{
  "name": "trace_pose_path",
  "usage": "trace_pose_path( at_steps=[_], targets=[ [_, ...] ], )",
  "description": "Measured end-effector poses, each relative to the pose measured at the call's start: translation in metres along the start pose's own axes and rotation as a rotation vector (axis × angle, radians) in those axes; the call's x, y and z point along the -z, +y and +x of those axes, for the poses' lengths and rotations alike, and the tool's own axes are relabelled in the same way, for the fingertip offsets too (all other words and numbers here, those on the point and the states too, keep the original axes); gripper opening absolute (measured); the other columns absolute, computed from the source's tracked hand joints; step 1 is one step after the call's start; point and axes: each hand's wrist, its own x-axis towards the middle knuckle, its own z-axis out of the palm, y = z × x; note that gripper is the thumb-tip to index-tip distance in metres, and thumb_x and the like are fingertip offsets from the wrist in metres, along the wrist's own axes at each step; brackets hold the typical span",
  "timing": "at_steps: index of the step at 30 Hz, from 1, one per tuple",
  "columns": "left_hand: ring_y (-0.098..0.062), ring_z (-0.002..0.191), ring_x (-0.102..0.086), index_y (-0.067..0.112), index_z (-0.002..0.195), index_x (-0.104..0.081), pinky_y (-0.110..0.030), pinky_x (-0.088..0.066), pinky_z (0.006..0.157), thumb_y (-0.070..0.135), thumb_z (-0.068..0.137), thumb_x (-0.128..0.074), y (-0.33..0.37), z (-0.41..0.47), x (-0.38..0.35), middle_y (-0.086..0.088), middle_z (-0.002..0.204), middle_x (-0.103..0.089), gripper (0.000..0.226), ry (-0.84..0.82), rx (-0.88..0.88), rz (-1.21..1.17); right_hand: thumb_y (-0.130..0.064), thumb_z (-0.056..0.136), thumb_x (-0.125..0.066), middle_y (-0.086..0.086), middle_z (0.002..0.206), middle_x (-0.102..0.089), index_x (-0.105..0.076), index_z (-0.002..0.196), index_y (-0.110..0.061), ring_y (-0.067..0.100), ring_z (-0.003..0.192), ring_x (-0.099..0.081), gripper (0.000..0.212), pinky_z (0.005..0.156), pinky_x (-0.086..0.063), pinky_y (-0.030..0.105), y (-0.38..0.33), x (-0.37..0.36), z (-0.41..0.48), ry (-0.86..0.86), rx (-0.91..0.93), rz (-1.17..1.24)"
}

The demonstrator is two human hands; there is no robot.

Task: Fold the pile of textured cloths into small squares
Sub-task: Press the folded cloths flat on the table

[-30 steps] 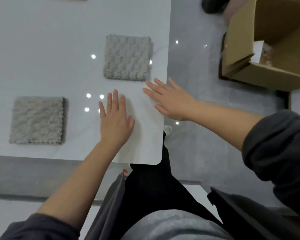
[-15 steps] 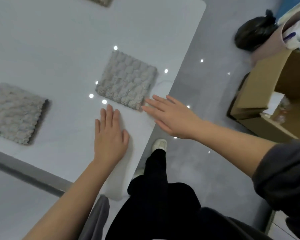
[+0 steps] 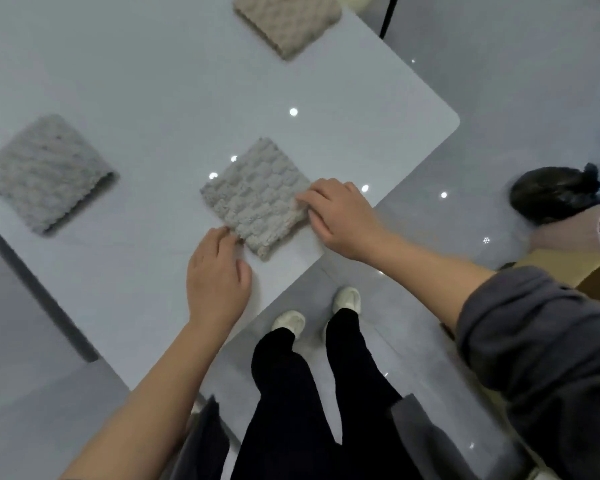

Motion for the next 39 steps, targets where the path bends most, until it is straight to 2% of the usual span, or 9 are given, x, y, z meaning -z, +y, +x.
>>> trace_pose_path(
  at_steps=[3, 6, 9, 12, 20, 28, 32, 35, 39],
  targets=[
    [-0.029, 0.121, -0.049, 0.004, 0.133, -0.044, -0.046, -0.046, 0.095, 0.011, 0.092, -0.045, 0.02, 0.007, -0.005, -0.011, 0.15, -0.033, 0.041, 0.151, 0.261, -0.138, -0.02, 0.09, -0.039, 0.01, 0.109, -0.059, -0.063, 0.117, -0.009, 0.03, 0.092, -0.057, 0.038, 0.077, -0.043, 0.041, 0.009, 0.003, 0.024, 0.011, 0.075, 0.024],
    [-0.029, 0.134, -0.034, 0.008, 0.149, -0.024, -0.04, -0.032, 0.11, 0.019, 0.097, -0.037, 0.038, 0.019, -0.013, -0.01, 0.161, -0.01, 0.054, 0.24, 0.352, -0.195, -0.022, 0.091, -0.039, 0.011, 0.133, -0.052, -0.057, 0.129, -0.011, 0.029, 0.115, -0.052, 0.044, 0.095, -0.039, 0.045, 0.01, 0.003, 0.048, 0.002, 0.096, 0.075],
    [-0.021, 0.149, -0.005, 0.014, 0.154, -0.005, -0.046, -0.008, 0.12, 0.022, 0.099, -0.032, 0.048, 0.036, -0.019, -0.008, 0.162, 0.006, 0.062, 0.238, 0.384, -0.226, -0.026, 0.099, -0.038, 0.006, 0.161, -0.018, -0.032, 0.15, -0.019, 0.026, 0.146, -0.021, 0.052, 0.117, -0.015, 0.046, 0.01, -0.002, 0.067, -0.129, 0.087, 0.137],
    [-0.024, 0.15, 0.003, 0.017, 0.155, 0.002, -0.053, 0.001, 0.118, 0.025, 0.1, -0.028, 0.047, 0.051, -0.027, -0.007, 0.162, 0.011, 0.063, 0.224, 0.442, -0.209, -0.032, 0.103, -0.033, -0.001, 0.164, 0.004, -0.011, 0.156, -0.026, 0.024, 0.151, 0.003, 0.058, 0.119, 0.005, 0.052, 0.015, -0.01, 0.075, -0.239, 0.079, 0.128],
    [-0.028, 0.15, 0.002, 0.017, 0.155, -0.001, -0.06, 0.009, 0.115, 0.03, 0.097, -0.024, 0.047, 0.066, -0.048, -0.013, 0.162, 0.006, 0.064, 0.154, 0.47, -0.062, -0.036, 0.103, -0.025, 0.003, 0.164, 0.008, -0.007, 0.156, -0.022, 0.025, 0.151, 0.006, 0.058, 0.116, 0.009, 0.059, 0.008, -0.034, 0.078, -0.26, 0.121, -0.093],
    [-0.027, 0.15, -0.002, 0.016, 0.155, -0.002, -0.061, 0.005, 0.115, 0.03, 0.096, -0.019, 0.047, 0.07, -0.044, -0.012, 0.162, 0.004, 0.063, 0.119, 0.405, -0.017, -0.042, 0.095, -0.008, 0.005, 0.164, 0.003, -0.01, 0.156, -0.021, 0.026, 0.151, 0.001, 0.065, 0.115, 0.004, 0.063, 0.001, -0.04, 0.08, -0.257, 0.121, -0.12],
    [-0.025, 0.15, 0.002, 0.018, 0.155, -0.004, -0.059, 0.01, 0.114, 0.035, 0.095, -0.02, 0.033, 0.065, -0.028, -0.008, 0.163, 0.005, 0.064, 0.08, 0.358, -0.01, -0.045, 0.098, -0.014, 0.003, 0.164, 0.002, -0.01, 0.156, -0.025, 0.027, 0.151, 0.0, 0.062, 0.115, 0.003, 0.064, 0.017, -0.026, 0.078, -0.259, 0.174, -0.078],
    [-0.024, 0.15, 0.005, 0.018, 0.155, -0.006, -0.053, 0.01, 0.116, 0.036, 0.096, -0.024, 0.006, 0.074, -0.002, -0.006, 0.163, 0.005, 0.064, 0.078, 0.257, -0.034, -0.041, 0.101, -0.023, 0.007, 0.164, -0.005, -0.014, 0.155, -0.024, 0.029, 0.151, -0.003, 0.058, 0.115, -0.001, 0.065, 0.038, -0.003, 0.071, -0.216, 0.325, -0.104],
    [-0.023, 0.15, -0.003, 0.018, 0.155, -0.014, -0.05, -0.004, 0.12, 0.038, 0.098, -0.024, -0.022, 0.116, 0.027, -0.006, 0.163, -0.004, 0.061, -0.015, -0.106, 0.011, -0.027, 0.103, -0.033, 0.01, 0.159, -0.024, -0.03, 0.152, -0.021, 0.031, 0.148, -0.02, 0.049, 0.116, -0.011, 0.062, 0.044, 0.006, 0.065, -0.21, 0.882, -0.253]
  ],
)
